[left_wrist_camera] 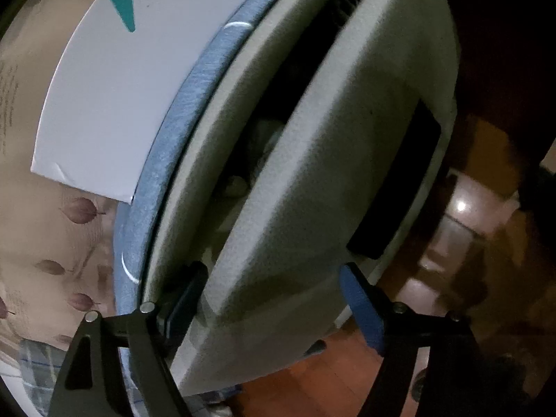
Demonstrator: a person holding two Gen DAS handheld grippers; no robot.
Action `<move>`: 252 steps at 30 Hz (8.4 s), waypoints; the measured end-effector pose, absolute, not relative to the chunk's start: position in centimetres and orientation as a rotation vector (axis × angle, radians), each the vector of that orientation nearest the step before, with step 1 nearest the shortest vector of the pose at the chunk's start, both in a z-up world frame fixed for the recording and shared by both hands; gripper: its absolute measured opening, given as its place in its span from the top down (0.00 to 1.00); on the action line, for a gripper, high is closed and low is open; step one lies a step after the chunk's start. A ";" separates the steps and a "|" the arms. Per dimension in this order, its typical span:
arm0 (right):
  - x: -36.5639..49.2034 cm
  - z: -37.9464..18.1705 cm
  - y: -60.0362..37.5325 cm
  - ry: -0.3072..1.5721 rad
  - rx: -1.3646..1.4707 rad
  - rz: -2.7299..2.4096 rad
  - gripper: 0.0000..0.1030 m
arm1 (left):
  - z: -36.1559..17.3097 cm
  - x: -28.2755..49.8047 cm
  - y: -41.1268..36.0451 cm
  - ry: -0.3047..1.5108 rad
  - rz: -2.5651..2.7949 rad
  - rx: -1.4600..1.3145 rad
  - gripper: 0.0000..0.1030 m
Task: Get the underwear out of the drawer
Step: 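Grasp the grey drawer front with the left tool and pull it open, then reach into the drawer and grasp the cream knit underwear with the left tool, then grasp the grey knit sock with the right tool while the left tool lifts the cream underwear, then carry the cream underwear into the white box with the left tool and release, then carry the grey sock into the white box with the right tool while the left tool returns over the drawer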
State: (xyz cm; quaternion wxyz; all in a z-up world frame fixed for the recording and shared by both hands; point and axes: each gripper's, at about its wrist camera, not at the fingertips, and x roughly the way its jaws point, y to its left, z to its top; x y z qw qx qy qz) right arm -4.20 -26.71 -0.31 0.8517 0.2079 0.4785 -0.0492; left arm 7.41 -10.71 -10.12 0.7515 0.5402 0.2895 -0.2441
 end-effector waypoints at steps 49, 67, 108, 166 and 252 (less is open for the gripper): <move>-5.7 1.1 -28.0 0.917 0.474 -0.125 0.01 | -1.9 2.7 -3.8 1.199 -0.770 0.375 0.23; -5.5 0.8 -27.5 0.937 0.453 -0.121 0.01 | -0.9 10.3 -0.4 1.298 -0.366 -0.030 0.23; 1.1 -2.4 -26.7 1.287 0.268 -0.109 0.18 | -4.9 10.7 -2.6 1.228 -0.287 0.137 0.50; 2.2 -10.0 -25.1 1.490 0.342 -0.139 0.63 | 6.3 10.0 -0.3 1.085 -0.367 0.181 0.51; 3.3 -11.7 -22.1 1.509 0.254 -0.152 0.63 | 11.1 25.8 -8.1 1.002 -0.389 0.271 0.48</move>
